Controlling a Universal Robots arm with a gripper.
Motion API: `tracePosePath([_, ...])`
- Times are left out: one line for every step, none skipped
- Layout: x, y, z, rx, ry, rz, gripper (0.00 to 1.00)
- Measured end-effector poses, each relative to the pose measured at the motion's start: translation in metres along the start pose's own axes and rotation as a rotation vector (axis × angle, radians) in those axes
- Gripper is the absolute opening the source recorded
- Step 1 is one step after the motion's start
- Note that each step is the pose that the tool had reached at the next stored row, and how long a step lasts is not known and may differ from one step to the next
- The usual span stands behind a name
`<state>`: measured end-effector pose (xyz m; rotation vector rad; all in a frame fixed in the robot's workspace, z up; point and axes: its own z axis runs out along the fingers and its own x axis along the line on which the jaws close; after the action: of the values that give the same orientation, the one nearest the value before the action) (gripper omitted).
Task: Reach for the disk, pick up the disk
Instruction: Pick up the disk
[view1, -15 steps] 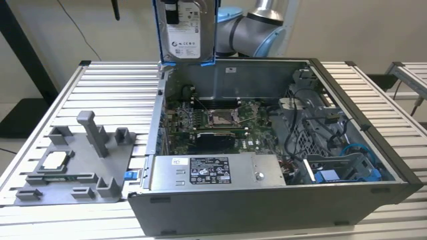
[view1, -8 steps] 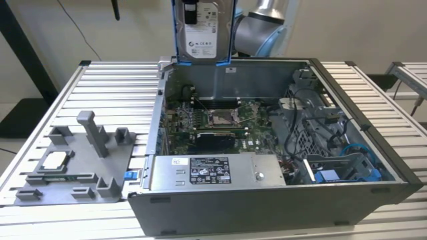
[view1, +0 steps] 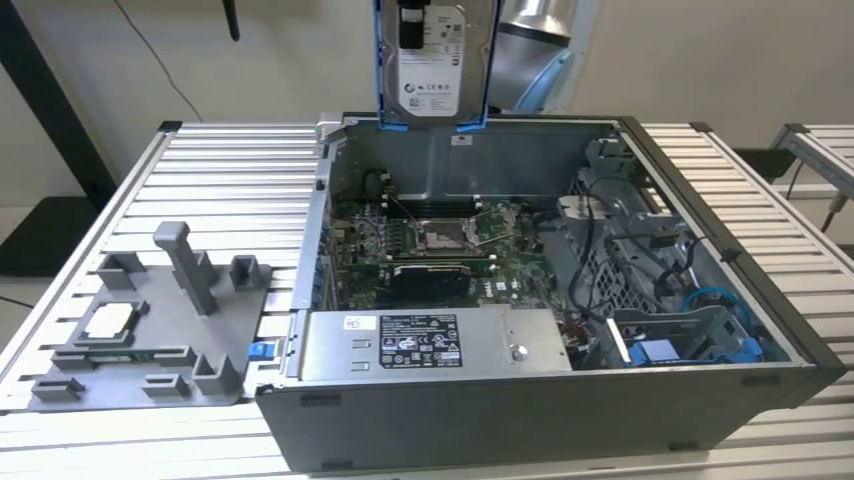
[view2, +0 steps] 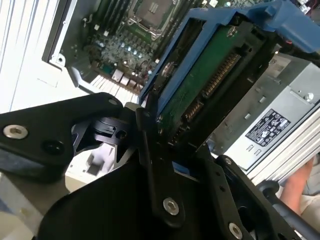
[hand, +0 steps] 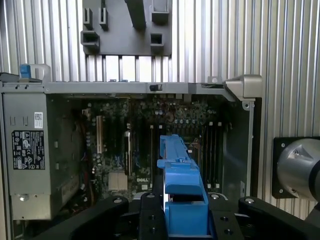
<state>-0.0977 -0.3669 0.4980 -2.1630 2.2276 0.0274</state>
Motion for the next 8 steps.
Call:
tracePosePath([-0.0001,-0.0032,0.0001,0.0000,-0.0001,0.000,0.00])
tracePosePath([-0.0002,-0.0063,0.0001,0.0000,0.0000,0.000,0.00])
tracePosePath([-0.0003,-0.0094,0.0002,0.0000,-0.0001,0.000,0.00])
tracePosePath([-0.0004,-0.0124,0.0002,0.0000,-0.0001,0.000,0.00])
tracePosePath([-0.0005,-0.0157,0.0002,0.0000,-0.0001,0.000,0.00])
tracePosePath([-0.0005,-0.0186,0.0003,0.0000,-0.0001,0.000,0.00])
tracePosePath([-0.0006,-0.0214,0.0003,0.0000,0.0000,0.000,0.00])
tracePosePath([-0.0007,-0.0243,0.0004,0.0000,0.0000,0.000,0.00])
